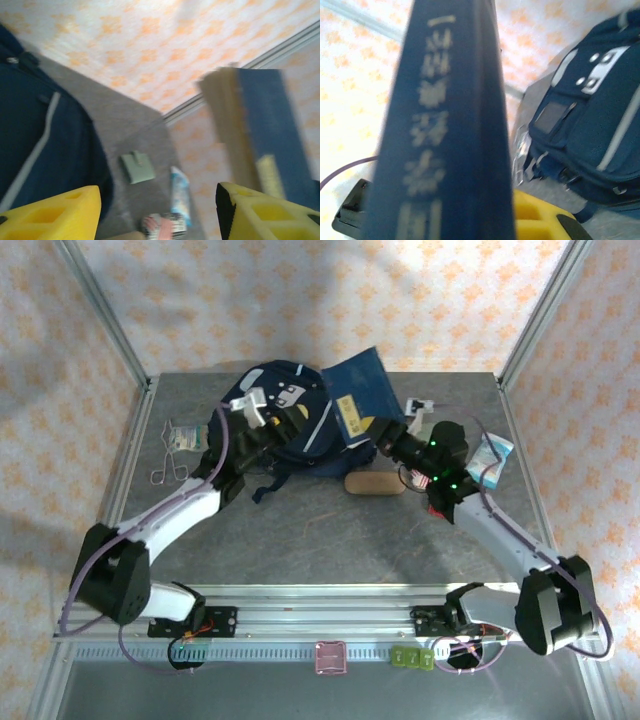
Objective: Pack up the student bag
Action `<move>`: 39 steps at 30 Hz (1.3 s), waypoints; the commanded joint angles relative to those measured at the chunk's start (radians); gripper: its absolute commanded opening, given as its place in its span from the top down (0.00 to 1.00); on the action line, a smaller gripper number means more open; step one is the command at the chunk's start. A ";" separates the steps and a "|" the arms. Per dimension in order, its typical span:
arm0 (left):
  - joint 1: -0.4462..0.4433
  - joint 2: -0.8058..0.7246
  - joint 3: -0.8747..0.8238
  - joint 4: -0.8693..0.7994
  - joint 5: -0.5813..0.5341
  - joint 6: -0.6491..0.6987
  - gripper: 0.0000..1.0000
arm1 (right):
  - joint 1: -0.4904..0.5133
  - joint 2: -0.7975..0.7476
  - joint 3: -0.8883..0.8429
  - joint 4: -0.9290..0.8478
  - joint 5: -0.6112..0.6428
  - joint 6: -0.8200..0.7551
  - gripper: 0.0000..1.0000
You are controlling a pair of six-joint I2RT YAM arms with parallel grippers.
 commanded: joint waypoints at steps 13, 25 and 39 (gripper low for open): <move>-0.148 0.736 0.944 -0.915 -0.476 0.524 0.33 | -0.162 -0.152 -0.057 -0.214 0.159 -0.126 1.00; -0.195 1.028 1.266 -1.078 -0.750 0.655 0.32 | -0.182 -0.187 -0.076 -0.239 0.154 -0.143 1.00; -0.222 1.004 1.146 -1.016 -0.770 0.699 0.85 | -0.184 -0.158 -0.084 -0.216 0.126 -0.123 1.00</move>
